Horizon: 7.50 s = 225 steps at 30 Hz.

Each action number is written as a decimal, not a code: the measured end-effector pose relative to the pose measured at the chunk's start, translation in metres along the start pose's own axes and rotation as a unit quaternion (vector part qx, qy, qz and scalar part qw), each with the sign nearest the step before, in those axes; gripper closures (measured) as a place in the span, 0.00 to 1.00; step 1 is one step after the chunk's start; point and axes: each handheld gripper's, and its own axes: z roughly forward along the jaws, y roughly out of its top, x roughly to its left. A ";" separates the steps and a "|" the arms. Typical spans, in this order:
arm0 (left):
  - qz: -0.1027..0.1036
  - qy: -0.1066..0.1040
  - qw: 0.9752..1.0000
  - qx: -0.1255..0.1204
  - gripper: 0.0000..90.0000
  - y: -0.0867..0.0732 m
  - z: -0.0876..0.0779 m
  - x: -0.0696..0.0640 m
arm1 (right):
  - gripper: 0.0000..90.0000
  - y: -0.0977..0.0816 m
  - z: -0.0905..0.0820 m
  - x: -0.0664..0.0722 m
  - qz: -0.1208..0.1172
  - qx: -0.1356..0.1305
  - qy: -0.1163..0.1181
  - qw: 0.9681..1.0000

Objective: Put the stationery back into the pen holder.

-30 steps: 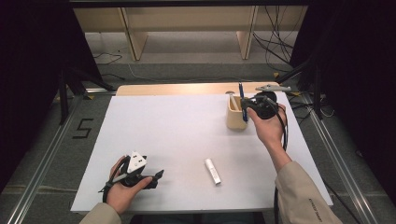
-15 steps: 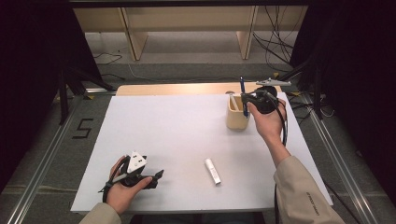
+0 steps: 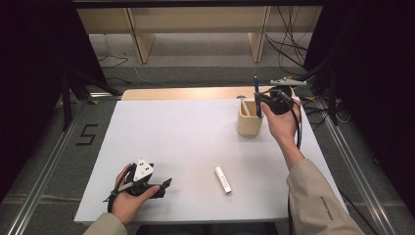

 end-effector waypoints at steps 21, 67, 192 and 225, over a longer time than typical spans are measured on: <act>-0.001 -0.001 1.000 0.000 0.19 0.000 0.000 0.000 | 0.88 0.007 0.010 -0.005 -0.001 -0.009 -0.014 1.000; -0.001 -0.001 1.000 0.000 0.19 0.000 0.000 0.000 | 0.88 -0.008 0.037 -0.005 -0.012 0.008 -0.022 1.000; 0.014 -0.003 1.000 -0.003 0.19 0.003 0.000 -0.006 | 0.65 -0.126 0.013 0.158 -0.016 0.437 0.039 0.898; 0.013 -0.003 1.000 -0.004 0.19 0.003 0.000 -0.006 | 0.72 -0.126 0.020 0.164 -0.024 0.451 0.022 0.892</act>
